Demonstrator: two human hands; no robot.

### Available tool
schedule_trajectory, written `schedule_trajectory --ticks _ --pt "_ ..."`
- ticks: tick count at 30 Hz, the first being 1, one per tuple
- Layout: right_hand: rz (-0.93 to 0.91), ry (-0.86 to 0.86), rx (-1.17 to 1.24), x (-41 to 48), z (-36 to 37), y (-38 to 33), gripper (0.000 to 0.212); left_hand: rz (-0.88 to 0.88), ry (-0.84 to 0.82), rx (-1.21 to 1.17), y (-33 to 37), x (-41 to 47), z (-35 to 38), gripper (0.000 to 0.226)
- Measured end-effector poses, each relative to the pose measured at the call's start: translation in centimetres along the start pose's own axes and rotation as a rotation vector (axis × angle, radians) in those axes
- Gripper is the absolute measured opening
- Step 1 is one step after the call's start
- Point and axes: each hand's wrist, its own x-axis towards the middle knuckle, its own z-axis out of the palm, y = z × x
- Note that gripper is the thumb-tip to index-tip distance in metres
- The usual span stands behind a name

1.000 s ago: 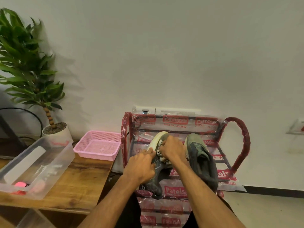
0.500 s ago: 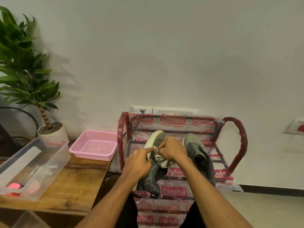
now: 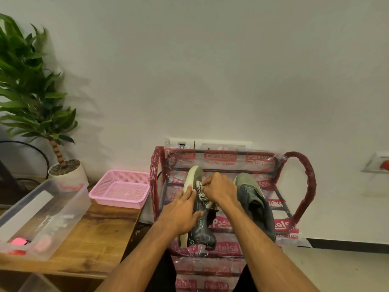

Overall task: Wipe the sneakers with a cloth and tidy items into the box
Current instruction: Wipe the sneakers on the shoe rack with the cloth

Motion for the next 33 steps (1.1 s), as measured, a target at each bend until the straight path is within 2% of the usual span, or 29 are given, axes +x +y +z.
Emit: schedule_trajectory --ticks 2,5,7,13,17,19,23,29,33 --pt "-0.067 -0.092 -0.024 0.3 -0.1 0.0 0.019 0.014 -0.067 -0.017 -0.3 0.2 -0.2 0.078" --pt "-0.144 -0.331 -0.034 0.8 -1.3 0.4 0.02 0.028 -0.082 -0.047 -0.5 0.4 -0.3 0.084" --pt "-0.144 -0.378 -0.047 1.0 -1.3 0.7 0.018 0.036 -0.062 -0.055 -0.4 0.3 -0.2 0.085" --pt "-0.102 -0.004 -0.094 0.5 1.5 -0.1 0.018 0.054 -0.009 -0.073 -0.5 0.5 0.1 0.086" --pt "-0.048 0.145 -0.027 1.1 1.5 -0.1 0.023 0.019 0.066 -0.127 -0.7 -0.2 0.8 0.089" --pt "-0.109 0.144 -0.012 0.9 0.7 0.0 0.024 0.008 0.15 -0.108 -0.6 -0.6 1.0 0.087" --pt "-0.475 0.004 -0.137 0.0 -0.8 -0.4 0.027 0.022 0.237 -0.057 -0.4 -1.1 0.7 0.074" --pt "-0.424 0.196 -0.223 2.5 0.8 -2.1 0.024 0.016 0.165 -0.051 -0.5 -1.4 -0.4 0.068" --pt "-0.46 0.16 -0.173 2.4 1.1 -2.6 0.024 0.017 0.155 -0.069 -0.8 -1.2 -0.5 0.069"
